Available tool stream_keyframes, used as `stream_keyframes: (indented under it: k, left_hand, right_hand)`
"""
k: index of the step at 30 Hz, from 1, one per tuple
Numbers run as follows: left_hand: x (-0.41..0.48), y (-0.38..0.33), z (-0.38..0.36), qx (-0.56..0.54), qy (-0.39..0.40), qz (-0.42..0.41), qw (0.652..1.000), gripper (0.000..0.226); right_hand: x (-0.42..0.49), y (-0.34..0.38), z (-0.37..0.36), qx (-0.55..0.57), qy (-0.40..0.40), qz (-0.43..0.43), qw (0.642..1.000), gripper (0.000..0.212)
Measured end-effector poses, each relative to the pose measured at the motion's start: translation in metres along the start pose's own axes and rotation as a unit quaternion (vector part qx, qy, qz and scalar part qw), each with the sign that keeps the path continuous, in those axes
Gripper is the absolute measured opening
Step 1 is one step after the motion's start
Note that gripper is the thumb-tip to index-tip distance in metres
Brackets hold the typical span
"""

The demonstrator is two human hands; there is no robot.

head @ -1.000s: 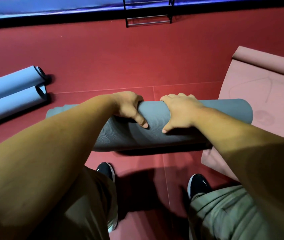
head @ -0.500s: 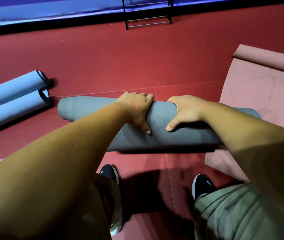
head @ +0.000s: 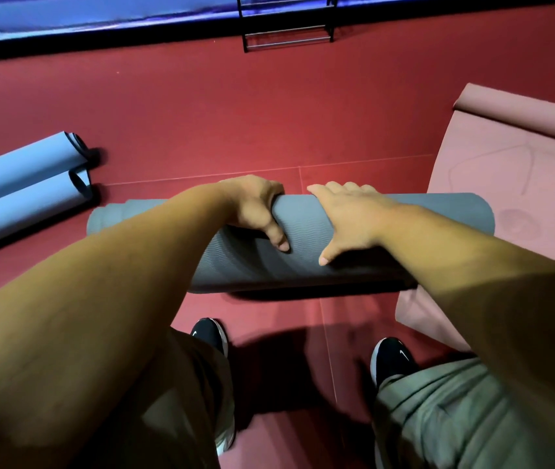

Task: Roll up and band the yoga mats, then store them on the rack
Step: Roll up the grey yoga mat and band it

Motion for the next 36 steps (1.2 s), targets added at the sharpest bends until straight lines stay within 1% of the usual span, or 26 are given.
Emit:
stream_keyframes:
  k: [3,6,8,10,12,14,16,21,23,26,28,29,31,33,36]
  left_hand:
    - [-0.003,-0.003,-0.003,-0.002,0.014,-0.003,1.000,0.083]
    - [-0.004,-0.007,-0.004,0.027,0.017,-0.003,0.999,0.093]
    - [-0.005,-0.013,-0.003,0.065,0.009,-0.015,0.998,0.101]
    - [-0.007,-0.018,-0.004,0.107,-0.002,-0.031,0.994,0.114]
    - [-0.011,-0.023,-0.008,0.181,-0.003,-0.036,0.983,0.131]
    - [-0.014,-0.025,-0.010,0.242,-0.012,-0.028,0.970,0.138]
    - [-0.012,-0.027,-0.011,0.244,-0.024,-0.027,0.969,0.132]
    - [-0.008,-0.021,-0.010,0.166,-0.032,-0.036,0.985,0.114]
    - [-0.006,-0.019,-0.007,0.145,-0.037,-0.036,0.988,0.108]
    - [-0.002,-0.017,-0.005,0.116,-0.025,-0.024,0.993,0.097]
    - [0.001,-0.014,-0.005,0.087,-0.015,-0.008,0.996,0.091]
    - [0.001,-0.013,-0.005,0.073,-0.012,-0.001,0.997,0.089]
    - [0.003,-0.011,-0.003,0.054,-0.009,0.006,0.998,0.089]
    - [0.002,-0.012,-0.001,0.045,-0.003,0.003,0.999,0.092]
    - [0.000,-0.015,-0.002,0.042,0.006,0.004,0.999,0.095]
  right_hand:
    - [0.000,0.003,0.005,0.000,-0.023,0.002,1.000,0.119]
    - [-0.002,0.001,0.009,0.019,-0.023,-0.005,1.000,0.112]
    - [-0.002,-0.004,0.009,0.045,-0.013,-0.015,0.999,0.108]
    - [-0.003,-0.008,0.006,0.083,0.005,-0.019,0.996,0.100]
    - [-0.003,-0.011,0.005,0.124,0.016,-0.024,0.992,0.093]
    - [-0.004,-0.014,0.005,0.153,0.023,-0.034,0.987,0.092]
    - [-0.005,-0.015,0.003,0.167,0.030,-0.042,0.985,0.093]
    - [-0.007,-0.016,-0.002,0.176,0.047,-0.042,0.982,0.101]
    - [-0.007,-0.014,-0.003,0.157,0.055,-0.036,0.985,0.105]
    - [-0.006,-0.013,0.001,0.062,0.031,-0.027,0.997,0.125]
    - [-0.006,-0.009,0.000,0.024,0.012,-0.020,0.999,0.141]
    - [-0.006,-0.006,-0.002,0.012,0.005,-0.016,1.000,0.144]
    - [-0.005,-0.003,-0.003,0.000,-0.011,-0.011,1.000,0.140]
    - [-0.003,-0.004,-0.001,0.009,-0.026,-0.019,0.999,0.128]
    - [-0.003,-0.008,0.004,0.038,-0.022,-0.030,0.999,0.116]
Point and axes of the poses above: each hand's wrist, its own x-axis towards the middle knuckle, its own z-axis out of the back of the hand, y = z × x, the point moved 8 cm from there along x, towards the middle knuckle, and after that the axes turned 8 degrees about -y, right-handed, at the moved point
